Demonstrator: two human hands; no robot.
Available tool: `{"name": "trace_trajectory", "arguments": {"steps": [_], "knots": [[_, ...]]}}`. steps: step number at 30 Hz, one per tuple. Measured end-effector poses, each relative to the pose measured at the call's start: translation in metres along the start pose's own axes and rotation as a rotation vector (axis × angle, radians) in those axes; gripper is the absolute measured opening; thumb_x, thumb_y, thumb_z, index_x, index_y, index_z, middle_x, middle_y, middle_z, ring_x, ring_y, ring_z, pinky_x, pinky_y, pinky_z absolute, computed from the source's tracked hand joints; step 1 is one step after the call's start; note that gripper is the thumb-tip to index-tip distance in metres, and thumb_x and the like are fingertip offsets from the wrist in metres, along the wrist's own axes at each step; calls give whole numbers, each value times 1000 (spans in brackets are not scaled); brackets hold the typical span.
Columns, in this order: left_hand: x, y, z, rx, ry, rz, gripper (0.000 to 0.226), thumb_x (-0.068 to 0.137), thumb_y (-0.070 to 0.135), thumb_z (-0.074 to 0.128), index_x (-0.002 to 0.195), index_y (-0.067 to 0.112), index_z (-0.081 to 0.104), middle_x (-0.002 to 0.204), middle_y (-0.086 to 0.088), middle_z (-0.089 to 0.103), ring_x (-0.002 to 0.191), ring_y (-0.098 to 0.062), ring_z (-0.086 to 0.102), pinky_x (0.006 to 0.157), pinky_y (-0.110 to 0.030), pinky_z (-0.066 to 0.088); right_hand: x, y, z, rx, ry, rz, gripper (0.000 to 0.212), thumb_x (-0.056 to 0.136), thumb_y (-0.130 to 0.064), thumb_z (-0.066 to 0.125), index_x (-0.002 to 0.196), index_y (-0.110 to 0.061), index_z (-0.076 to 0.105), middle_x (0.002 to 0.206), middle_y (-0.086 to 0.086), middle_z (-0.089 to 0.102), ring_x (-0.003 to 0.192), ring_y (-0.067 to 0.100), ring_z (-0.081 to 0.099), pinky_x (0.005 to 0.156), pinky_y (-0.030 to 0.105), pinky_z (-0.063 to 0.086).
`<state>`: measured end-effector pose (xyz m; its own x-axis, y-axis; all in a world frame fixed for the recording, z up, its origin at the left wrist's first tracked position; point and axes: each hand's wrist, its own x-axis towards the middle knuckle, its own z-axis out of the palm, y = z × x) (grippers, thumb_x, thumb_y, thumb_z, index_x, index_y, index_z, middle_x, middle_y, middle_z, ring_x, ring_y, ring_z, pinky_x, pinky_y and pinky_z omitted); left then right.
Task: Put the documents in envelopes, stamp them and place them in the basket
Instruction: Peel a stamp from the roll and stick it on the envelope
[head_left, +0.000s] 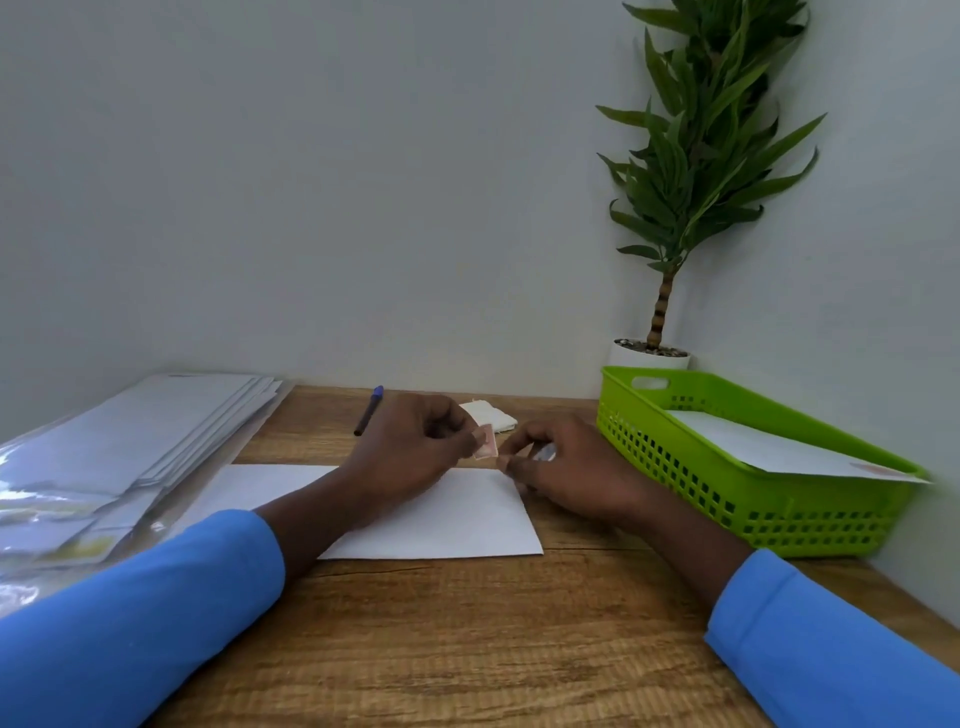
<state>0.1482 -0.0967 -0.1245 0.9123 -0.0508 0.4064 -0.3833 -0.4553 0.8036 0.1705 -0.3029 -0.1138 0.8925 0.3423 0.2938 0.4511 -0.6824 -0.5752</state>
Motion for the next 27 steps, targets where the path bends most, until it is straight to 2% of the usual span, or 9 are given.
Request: {"name": "trace_trajectory", "arguments": {"steps": [2,7,12,15,21,24,27], "knots": [[4,-1,1,79,-57,-7,13,90,33,76,82,24,78,76,-7,73,67,-15,59,64,-37,46,2,3,0,48,12,14,4,87,-30,73,90,-29,77,90,-11,72,86,9,68,76,27,53],[9,3,9,170,-134,-99,14,91,22,74,79,18,81,77,-2,76,68,-11,61,69,-36,51,5,4,-3,2,-29,18,9,86,-25,72,86,-33,73,92,-10,73,86,5,67,80,28,55],[13,3,11,264,-149,-113,15,90,24,73,78,23,80,78,5,76,86,-16,70,83,-41,58,6,5,-5,4,-58,18,6,88,-29,72,85,-29,77,85,-8,76,83,6,68,78,28,54],[13,4,11,292,-165,-124,17,91,24,72,76,24,79,77,7,76,84,-11,68,80,-37,57,9,7,-3,-7,-49,20,8,88,-32,72,86,-26,78,84,-9,75,82,5,67,75,27,53],[11,7,12,326,-161,-126,17,90,25,72,74,23,78,75,5,75,82,-13,69,72,-34,55,8,6,-3,-31,-56,6,11,86,-36,74,90,-27,79,91,-9,74,88,6,66,77,28,54],[10,7,13,362,-163,-110,16,90,27,73,75,24,78,74,7,75,80,-11,68,72,-38,58,6,5,-3,-32,-68,0,12,84,-38,78,91,-28,78,94,-11,73,90,5,65,74,25,52],[10,7,14,381,-155,-91,15,90,29,75,77,24,78,73,10,74,78,-9,66,69,-32,55,3,2,-4,-3,-69,0,15,78,-34,83,91,-29,77,95,-10,71,90,6,64,72,24,51]]}}
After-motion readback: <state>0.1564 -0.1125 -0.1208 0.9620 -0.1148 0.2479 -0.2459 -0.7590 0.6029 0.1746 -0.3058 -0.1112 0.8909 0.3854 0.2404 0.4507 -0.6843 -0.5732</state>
